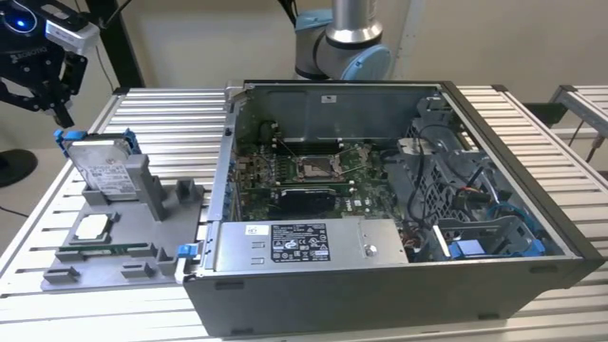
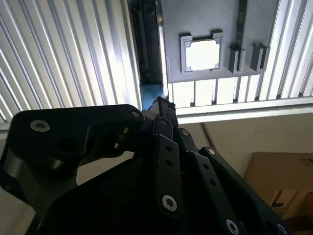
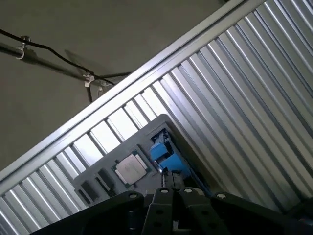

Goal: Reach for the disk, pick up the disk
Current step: 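Pick up the disk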

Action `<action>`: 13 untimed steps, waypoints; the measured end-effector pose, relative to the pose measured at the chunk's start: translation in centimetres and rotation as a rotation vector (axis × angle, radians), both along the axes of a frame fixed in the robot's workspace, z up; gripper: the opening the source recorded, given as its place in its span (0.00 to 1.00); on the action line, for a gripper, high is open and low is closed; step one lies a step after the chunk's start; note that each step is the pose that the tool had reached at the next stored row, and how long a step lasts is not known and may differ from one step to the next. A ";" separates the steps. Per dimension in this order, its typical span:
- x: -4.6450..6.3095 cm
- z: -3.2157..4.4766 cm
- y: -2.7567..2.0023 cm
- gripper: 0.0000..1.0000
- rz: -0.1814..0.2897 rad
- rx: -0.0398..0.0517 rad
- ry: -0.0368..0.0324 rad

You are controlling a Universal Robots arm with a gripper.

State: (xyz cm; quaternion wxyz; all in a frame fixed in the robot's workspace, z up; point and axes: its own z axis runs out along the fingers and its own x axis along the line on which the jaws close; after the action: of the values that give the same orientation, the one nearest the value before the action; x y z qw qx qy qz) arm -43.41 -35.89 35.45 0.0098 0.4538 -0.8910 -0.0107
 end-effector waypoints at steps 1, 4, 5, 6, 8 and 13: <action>0.0 0.00 0.00 0.00 0.012 -0.0003 0.0000; 0.0 0.01 0.00 0.00 0.051 -0.0011 0.0001; 0.0 0.00 0.00 0.00 0.064 -0.0012 0.0001; 0.0 0.01 0.00 0.00 0.078 -0.0014 0.0001; -0.1 -0.01 0.00 0.00 0.104 -0.0017 -0.0001; -0.1 0.00 0.00 0.00 0.180 -0.0019 -0.0001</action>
State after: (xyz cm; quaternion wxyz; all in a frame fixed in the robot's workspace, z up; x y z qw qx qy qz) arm -43.49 -35.89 35.45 0.0111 0.5322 -0.8465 -0.0089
